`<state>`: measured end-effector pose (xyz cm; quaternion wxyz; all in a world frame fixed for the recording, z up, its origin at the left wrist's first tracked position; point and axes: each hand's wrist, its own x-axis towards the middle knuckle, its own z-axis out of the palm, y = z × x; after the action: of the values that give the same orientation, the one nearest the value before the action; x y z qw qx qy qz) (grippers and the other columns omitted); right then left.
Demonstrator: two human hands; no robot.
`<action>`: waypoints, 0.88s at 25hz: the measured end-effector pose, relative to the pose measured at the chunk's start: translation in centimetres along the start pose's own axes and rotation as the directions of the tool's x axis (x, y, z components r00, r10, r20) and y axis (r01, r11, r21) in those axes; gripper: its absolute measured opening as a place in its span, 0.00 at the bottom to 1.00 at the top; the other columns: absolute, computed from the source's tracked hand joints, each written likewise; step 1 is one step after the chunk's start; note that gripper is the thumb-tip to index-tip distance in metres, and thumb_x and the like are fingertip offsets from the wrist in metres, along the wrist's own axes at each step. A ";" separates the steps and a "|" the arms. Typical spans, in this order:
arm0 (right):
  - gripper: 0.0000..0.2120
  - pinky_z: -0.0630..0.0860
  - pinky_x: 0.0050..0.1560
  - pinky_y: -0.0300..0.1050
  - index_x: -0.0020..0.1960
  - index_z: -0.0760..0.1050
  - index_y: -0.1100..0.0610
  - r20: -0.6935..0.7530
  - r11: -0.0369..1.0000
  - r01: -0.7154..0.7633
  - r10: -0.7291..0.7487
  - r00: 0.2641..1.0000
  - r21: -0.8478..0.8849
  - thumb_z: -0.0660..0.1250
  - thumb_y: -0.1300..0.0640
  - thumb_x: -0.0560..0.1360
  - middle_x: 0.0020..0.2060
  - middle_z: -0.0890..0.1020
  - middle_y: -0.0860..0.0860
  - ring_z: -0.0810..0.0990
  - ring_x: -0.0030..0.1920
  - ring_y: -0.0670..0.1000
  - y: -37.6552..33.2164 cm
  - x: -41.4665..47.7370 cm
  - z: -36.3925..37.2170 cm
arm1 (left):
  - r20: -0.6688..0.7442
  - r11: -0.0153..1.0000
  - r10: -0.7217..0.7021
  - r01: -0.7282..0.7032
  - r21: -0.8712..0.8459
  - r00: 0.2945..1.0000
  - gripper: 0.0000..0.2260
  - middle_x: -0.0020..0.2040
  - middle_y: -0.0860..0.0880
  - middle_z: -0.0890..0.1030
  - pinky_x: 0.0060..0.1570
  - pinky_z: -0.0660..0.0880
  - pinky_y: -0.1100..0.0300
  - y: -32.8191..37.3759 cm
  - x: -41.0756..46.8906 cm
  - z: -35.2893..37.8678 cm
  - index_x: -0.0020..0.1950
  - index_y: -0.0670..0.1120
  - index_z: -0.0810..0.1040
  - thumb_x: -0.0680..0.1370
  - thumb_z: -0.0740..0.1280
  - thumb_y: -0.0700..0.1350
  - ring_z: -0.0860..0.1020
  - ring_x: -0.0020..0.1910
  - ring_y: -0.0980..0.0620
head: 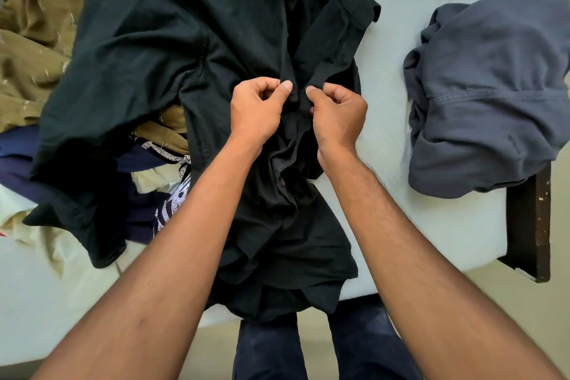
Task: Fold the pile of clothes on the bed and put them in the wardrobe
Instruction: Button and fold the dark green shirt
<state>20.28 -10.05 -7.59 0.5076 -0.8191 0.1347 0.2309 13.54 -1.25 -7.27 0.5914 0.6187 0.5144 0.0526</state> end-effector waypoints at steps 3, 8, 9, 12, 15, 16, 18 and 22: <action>0.08 0.82 0.46 0.41 0.51 0.86 0.63 -0.005 0.999 0.054 -0.054 0.999 0.008 0.76 0.60 0.74 0.36 0.83 0.46 0.80 0.37 0.45 0.1 -0.3 -0.4 | -0.041 1.000 -0.018 0.018 -0.003 0.999 0.08 0.42 0.45 0.86 0.52 0.81 0.49 -0.1 0.0 0.4 0.44 0.45 0.85 0.78 0.72 0.49 0.80 0.39 0.56; 0.06 0.80 0.43 0.39 0.47 0.87 0.61 0.049 0.985 0.142 -0.138 0.989 -0.096 0.76 0.57 0.74 0.34 0.84 0.46 0.80 0.35 0.44 0.4 -0.5 0.2 | -0.011 0.999 -0.019 0.019 -0.032 1.000 0.07 0.42 0.44 0.86 0.52 0.81 0.47 0.1 -0.3 0.4 0.43 0.46 0.85 0.77 0.73 0.49 0.83 0.42 0.51; 0.06 0.79 0.42 0.39 0.45 0.87 0.61 0.059 0.982 0.153 -0.148 0.987 -0.110 0.76 0.57 0.75 0.33 0.82 0.45 0.79 0.34 0.43 0.4 -0.4 0.5 | -0.002 0.999 -0.023 0.023 -0.045 1.000 0.07 0.42 0.46 0.86 0.53 0.81 0.48 0.0 -0.3 0.3 0.43 0.47 0.86 0.77 0.73 0.48 0.84 0.44 0.49; 0.06 0.82 0.48 0.43 0.45 0.87 0.60 0.121 0.977 0.154 -0.137 0.983 -0.150 0.75 0.57 0.75 0.35 0.84 0.48 0.82 0.38 0.45 0.3 0.1 1.0 | 0.004 0.994 -0.061 0.061 -0.091 0.998 0.06 0.42 0.50 0.87 0.55 0.81 0.51 0.1 -0.2 0.0 0.45 0.47 0.87 0.78 0.73 0.48 0.85 0.48 0.51; 0.05 0.82 0.53 0.45 0.47 0.86 0.59 0.204 0.981 0.129 -0.098 0.974 -0.144 0.74 0.57 0.76 0.40 0.86 0.48 0.84 0.44 0.47 0.7 0.4 0.9 | 0.002 0.993 -0.078 0.078 -0.094 0.997 0.05 0.42 0.52 0.87 0.55 0.81 0.53 0.0 0.0 -0.2 0.44 0.49 0.86 0.77 0.73 0.48 0.85 0.47 0.54; 0.06 0.83 0.56 0.46 0.49 0.87 0.59 0.213 0.982 0.121 -0.088 0.973 -0.145 0.74 0.57 0.76 0.43 0.87 0.49 0.85 0.47 0.48 0.9 0.5 0.8 | 0.019 0.993 -0.072 0.073 -0.095 0.997 0.05 0.42 0.52 0.87 0.55 0.81 0.54 0.0 0.0 -0.2 0.44 0.49 0.86 0.77 0.73 0.48 0.85 0.47 0.54; 0.09 0.83 0.57 0.49 0.55 0.86 0.58 0.212 0.984 0.103 -0.070 0.975 -0.148 0.74 0.57 0.76 0.48 0.88 0.50 0.86 0.52 0.49 1.2 0.7 0.7 | 0.057 0.995 -0.042 0.047 -0.086 0.997 0.03 0.43 0.51 0.87 0.55 0.81 0.52 -0.4 -0.1 -0.3 0.45 0.49 0.86 0.76 0.74 0.48 0.85 0.47 0.52; 0.10 0.82 0.59 0.49 0.58 0.85 0.58 0.265 0.986 0.095 -0.055 0.963 -0.140 0.73 0.59 0.77 0.51 0.88 0.50 0.85 0.55 0.48 1.0 0.5 0.7 | 0.016 1.000 -0.007 0.007 -0.026 1.000 0.04 0.41 0.52 0.86 0.52 0.82 0.54 -0.8 0.0 -0.1 0.42 0.52 0.85 0.77 0.73 0.46 0.84 0.44 0.55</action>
<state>20.06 -9.90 -8.86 0.4658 -0.8222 0.0179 0.3266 12.96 -1.36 -7.86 0.6037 0.6095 0.5112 0.0522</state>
